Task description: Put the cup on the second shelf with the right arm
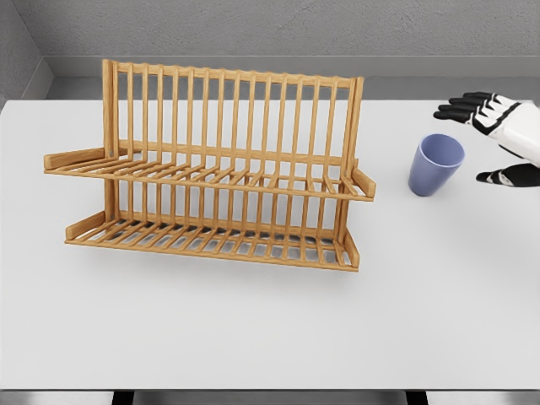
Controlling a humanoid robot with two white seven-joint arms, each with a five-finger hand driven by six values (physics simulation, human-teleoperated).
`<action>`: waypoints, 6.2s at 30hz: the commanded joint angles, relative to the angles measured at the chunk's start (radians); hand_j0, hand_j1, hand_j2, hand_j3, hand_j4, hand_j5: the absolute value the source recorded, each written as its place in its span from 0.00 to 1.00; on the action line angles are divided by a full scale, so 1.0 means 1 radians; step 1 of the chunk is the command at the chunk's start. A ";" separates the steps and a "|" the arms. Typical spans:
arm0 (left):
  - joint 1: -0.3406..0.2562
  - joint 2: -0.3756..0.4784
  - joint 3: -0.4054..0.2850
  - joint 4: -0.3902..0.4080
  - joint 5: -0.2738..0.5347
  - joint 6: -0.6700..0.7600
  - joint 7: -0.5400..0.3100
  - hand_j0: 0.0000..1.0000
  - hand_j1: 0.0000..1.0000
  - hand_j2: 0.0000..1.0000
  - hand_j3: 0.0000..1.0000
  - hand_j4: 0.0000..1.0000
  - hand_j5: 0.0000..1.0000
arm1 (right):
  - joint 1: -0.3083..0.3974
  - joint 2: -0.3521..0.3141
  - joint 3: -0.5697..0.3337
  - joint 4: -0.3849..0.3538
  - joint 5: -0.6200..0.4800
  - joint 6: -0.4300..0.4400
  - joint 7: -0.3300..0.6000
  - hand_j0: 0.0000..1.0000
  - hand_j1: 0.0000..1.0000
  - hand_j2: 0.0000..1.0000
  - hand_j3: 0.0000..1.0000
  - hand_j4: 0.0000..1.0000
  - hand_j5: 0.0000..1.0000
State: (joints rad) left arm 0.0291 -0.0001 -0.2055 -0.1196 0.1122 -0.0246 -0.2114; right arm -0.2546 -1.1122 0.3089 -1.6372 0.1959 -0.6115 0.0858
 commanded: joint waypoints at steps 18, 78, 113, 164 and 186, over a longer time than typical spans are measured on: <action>0.000 0.000 0.000 0.000 0.000 0.000 0.000 1.00 1.00 1.00 1.00 1.00 1.00 | -0.403 0.156 0.128 0.126 -0.006 0.139 0.525 1.00 1.00 1.00 1.00 1.00 1.00; 0.000 0.000 0.000 0.000 0.001 0.000 0.000 1.00 1.00 1.00 1.00 1.00 1.00 | -0.560 0.275 0.435 0.464 0.059 0.142 0.525 0.75 0.75 0.75 0.75 0.75 0.75; 0.000 0.000 0.000 0.000 0.000 0.000 0.000 1.00 1.00 1.00 1.00 1.00 1.00 | -0.494 0.107 0.243 0.105 0.057 0.133 0.525 0.67 0.67 0.67 0.67 0.67 0.67; 0.000 0.000 0.000 0.000 0.000 -0.001 0.000 1.00 1.00 1.00 1.00 1.00 1.00 | -0.390 0.048 0.052 -0.118 0.040 0.001 0.525 0.67 0.67 0.67 0.67 0.67 0.67; 0.000 0.000 0.000 0.000 0.000 0.000 0.000 1.00 1.00 1.00 1.00 1.00 1.00 | -0.402 0.149 0.067 -0.119 -0.042 0.001 0.525 0.67 0.67 0.67 0.67 0.67 0.67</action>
State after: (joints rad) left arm 0.0291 0.0000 -0.2055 -0.1196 0.1123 -0.0246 -0.2114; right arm -0.6565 -0.9669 0.3744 -1.7558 0.1634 -0.6141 0.6115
